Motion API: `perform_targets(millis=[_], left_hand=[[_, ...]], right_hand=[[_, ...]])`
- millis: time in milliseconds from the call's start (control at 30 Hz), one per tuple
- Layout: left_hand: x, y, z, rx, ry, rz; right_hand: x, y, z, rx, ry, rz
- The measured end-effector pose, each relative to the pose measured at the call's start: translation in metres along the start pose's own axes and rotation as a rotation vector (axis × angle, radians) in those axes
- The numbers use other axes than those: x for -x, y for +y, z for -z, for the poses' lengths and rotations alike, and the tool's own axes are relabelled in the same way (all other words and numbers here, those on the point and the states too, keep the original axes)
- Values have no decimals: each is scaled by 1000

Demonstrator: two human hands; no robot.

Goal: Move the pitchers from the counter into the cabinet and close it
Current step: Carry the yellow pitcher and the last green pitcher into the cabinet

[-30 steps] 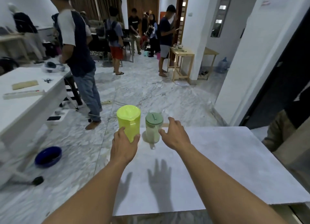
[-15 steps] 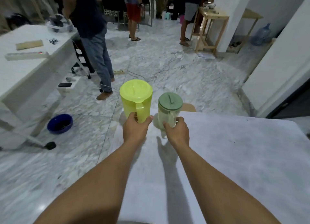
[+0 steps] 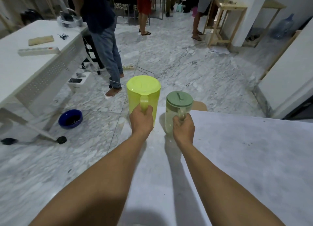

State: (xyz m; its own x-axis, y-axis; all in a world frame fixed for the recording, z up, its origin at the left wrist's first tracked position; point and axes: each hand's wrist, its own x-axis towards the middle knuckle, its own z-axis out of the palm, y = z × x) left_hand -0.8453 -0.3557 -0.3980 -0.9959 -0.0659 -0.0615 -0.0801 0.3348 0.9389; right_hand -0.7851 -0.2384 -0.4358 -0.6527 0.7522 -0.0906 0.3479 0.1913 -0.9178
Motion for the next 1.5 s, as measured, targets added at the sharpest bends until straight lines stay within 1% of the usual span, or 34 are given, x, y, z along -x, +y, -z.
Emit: perform_targets(millis=[100, 233, 533, 767, 967, 1233, 1333, 1500], left_hand=[[2, 13, 3, 32, 32, -12], [8, 36, 11, 36, 18, -49], [32, 150, 38, 22, -35, -296], [83, 224, 45, 68, -208, -415], [169, 281, 48, 172, -447, -506], [286, 333, 51, 301, -694, -616], [336, 344, 52, 316, -781, -643], [420, 352, 44, 351, -884, -690]], right_hand=[[4, -11, 9, -24, 19, 16], [4, -37, 32, -50, 48, 15], [38, -128, 114, -135, 305, 65], [96, -180, 209, -142, 576, 115], [178, -208, 301, -89, 839, 131], [283, -208, 397, -67, 1076, 103], [326, -203, 436, -38, 1174, 82], [390, -183, 496, -20, 1276, 48]])
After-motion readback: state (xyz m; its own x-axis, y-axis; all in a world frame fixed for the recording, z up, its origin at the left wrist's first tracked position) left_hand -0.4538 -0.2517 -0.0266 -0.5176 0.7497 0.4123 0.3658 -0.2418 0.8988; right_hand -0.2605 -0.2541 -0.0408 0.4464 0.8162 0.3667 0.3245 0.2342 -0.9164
